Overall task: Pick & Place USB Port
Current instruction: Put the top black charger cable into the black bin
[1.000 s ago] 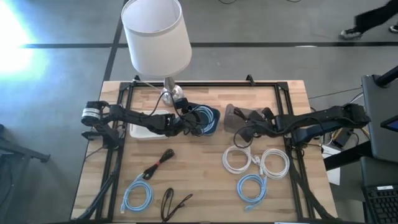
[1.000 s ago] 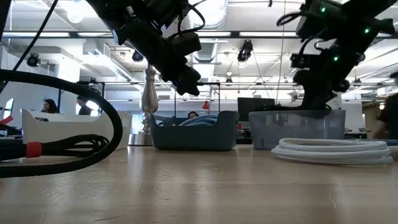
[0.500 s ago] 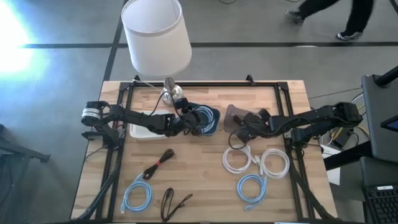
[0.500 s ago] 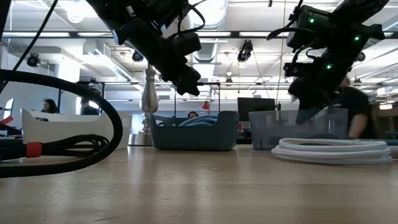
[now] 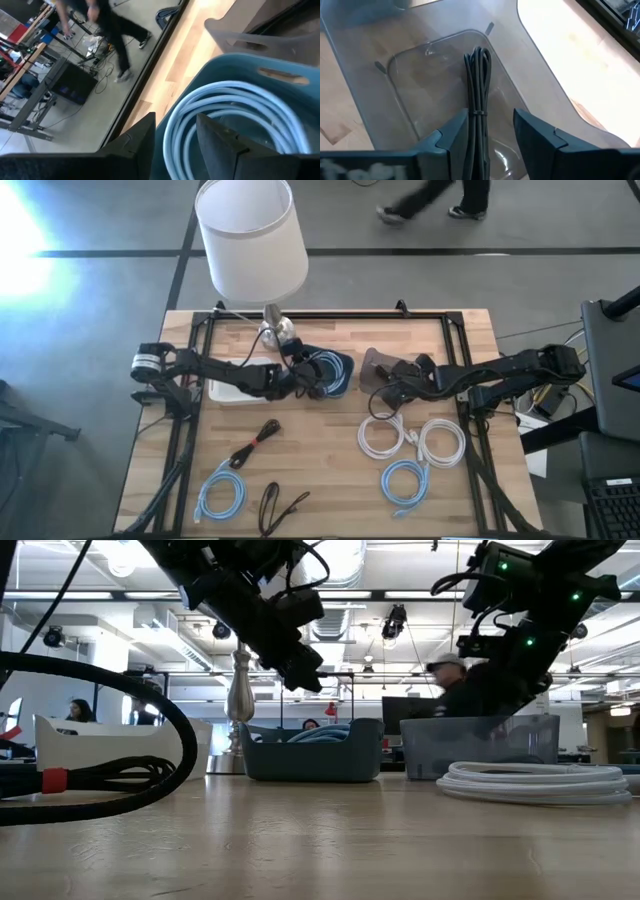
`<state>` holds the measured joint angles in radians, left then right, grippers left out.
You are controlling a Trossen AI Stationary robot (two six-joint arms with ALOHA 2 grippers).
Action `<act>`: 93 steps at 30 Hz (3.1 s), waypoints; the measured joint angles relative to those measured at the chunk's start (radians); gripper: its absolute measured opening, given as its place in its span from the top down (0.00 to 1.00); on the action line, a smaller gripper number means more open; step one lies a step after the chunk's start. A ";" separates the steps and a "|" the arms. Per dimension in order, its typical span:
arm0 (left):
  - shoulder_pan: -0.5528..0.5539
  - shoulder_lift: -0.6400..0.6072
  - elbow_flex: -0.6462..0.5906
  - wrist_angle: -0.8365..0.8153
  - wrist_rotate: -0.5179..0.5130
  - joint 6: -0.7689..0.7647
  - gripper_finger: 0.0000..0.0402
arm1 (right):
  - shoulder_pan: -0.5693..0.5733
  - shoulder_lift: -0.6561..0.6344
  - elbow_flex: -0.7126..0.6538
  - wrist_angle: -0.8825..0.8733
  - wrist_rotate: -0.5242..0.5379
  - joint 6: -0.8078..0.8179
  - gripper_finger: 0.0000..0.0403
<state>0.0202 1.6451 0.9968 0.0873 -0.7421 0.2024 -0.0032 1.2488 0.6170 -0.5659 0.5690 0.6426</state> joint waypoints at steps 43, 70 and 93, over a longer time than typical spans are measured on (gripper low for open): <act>-0.404 -0.285 -0.220 -0.731 0.557 -1.028 0.63 | 0.001 -0.127 0.000 0.420 -0.001 -0.190 0.62; -0.401 -0.279 -0.412 -0.330 0.479 -1.091 0.87 | 0.001 -0.126 0.000 0.486 -0.153 -0.217 0.65; -0.295 -0.283 0.000 -0.193 0.234 -0.338 0.90 | 0.026 0.052 -0.003 0.904 -0.676 -0.457 0.57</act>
<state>-0.2745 1.3624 0.9967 -0.1058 -0.5083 -0.1357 0.0229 1.3007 0.6144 0.3385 -0.1071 0.1856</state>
